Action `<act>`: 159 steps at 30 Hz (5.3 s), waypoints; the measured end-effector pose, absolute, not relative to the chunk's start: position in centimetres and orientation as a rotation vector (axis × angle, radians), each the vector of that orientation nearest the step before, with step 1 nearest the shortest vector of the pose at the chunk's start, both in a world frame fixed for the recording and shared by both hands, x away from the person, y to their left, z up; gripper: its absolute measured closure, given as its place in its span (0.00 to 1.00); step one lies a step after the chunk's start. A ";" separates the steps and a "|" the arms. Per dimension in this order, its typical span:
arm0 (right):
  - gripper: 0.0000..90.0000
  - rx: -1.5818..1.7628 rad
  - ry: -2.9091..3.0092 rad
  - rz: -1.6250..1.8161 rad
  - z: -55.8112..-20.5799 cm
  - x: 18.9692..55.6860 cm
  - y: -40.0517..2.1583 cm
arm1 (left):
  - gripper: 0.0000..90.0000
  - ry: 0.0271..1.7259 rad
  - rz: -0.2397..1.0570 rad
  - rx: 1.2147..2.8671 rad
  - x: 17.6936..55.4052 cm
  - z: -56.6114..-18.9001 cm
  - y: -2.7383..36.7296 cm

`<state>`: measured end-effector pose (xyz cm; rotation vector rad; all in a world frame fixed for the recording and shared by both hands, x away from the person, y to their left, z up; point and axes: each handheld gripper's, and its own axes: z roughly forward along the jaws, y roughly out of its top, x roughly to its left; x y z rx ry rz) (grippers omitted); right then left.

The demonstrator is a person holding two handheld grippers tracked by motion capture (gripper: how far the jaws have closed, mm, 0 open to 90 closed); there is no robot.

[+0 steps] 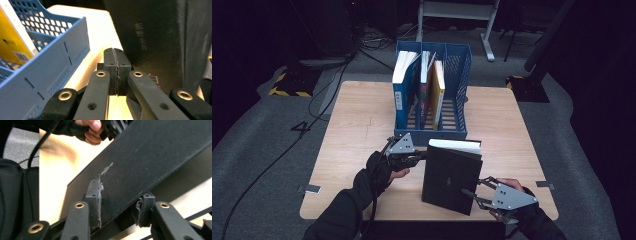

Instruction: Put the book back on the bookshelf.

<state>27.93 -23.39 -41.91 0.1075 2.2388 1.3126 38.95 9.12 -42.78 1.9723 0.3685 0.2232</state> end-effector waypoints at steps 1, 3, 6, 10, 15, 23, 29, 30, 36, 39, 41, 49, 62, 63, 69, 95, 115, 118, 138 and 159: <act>0.73 0.108 2.236 1.297 -42.0 28.1 -23.4 | 1.00 0.364 0.230 1.967 38.9 -42.5 9.2; 0.76 0.134 2.248 1.294 -42.4 28.7 -23.3 | 1.00 0.364 0.251 1.965 38.8 -42.2 9.3; 0.82 0.139 2.272 1.255 -43.1 29.3 -22.9 | 0.97 0.351 0.260 1.952 38.4 -41.9 9.4; 0.85 0.148 2.287 1.302 -43.2 29.4 -22.9 | 0.92 0.350 0.297 1.959 37.9 -41.4 9.4; 0.82 0.185 2.255 1.321 -43.1 29.5 -23.3 | 0.83 0.370 0.314 1.960 37.9 -41.5 9.9; 0.79 0.225 2.222 1.373 -42.3 29.3 -25.1 | 0.78 0.367 0.311 1.970 37.8 -41.6 10.2; 0.75 0.245 2.217 1.365 -42.4 29.4 -25.3 | 0.80 0.352 0.279 1.976 37.6 -41.7 10.4; 0.74 0.260 2.218 1.362 -42.5 29.5 -25.3 | 0.80 0.347 0.276 1.979 37.5 -41.7 10.4; 0.65 0.328 2.205 1.310 -42.8 30.1 -25.3 | 0.78 0.310 0.247 1.994 36.8 -41.9 10.4; 0.61 0.355 2.200 1.297 -43.0 30.4 -25.3 | 0.79 0.301 0.234 1.994 36.2 -42.0 10.3; 0.56 0.378 2.198 1.283 -43.2 30.7 -25.3 | 0.80 0.285 0.215 1.993 36.0 -42.0 10.1; 0.47 0.479 2.165 1.246 -43.5 31.5 -25.6 | 0.81 0.199 0.155 2.027 35.3 -42.4 8.6; 0.59 0.567 2.166 1.215 -43.6 32.7 -24.3 | 0.77 0.103 0.117 2.064 33.7 -43.2 5.2; 0.60 0.570 2.164 1.212 -43.5 32.8 -24.1 | 0.77 0.107 0.110 2.059 33.6 -43.3 5.0; 0.62 0.577 2.162 1.268 -42.6 33.8 -23.6 | 0.74 0.096 0.126 2.064 33.2 -43.6 4.2; 0.40 0.506 2.367 1.395 -40.1 28.5 -26.1 | 0.77 0.139 0.128 2.122 32.0 -46.0 3.2; 0.22 0.596 2.318 1.427 -39.3 27.8 -23.7 | 0.77 0.137 0.126 2.111 32.0 -46.4 1.8; 0.23 0.639 2.280 1.415 -39.0 28.3 -23.1 | 0.77 0.138 0.135 2.109 32.1 -46.5 1.4; 0.54 0.741 2.217 1.341 -38.1 30.4 -24.1 | 0.41 0.279 0.388 2.344 32.8 -47.4 5.6; 0.55 0.781 2.312 1.385 -37.7 33.7 -23.5 | 0.27 0.596 0.256 2.341 34.9 -49.1 14.5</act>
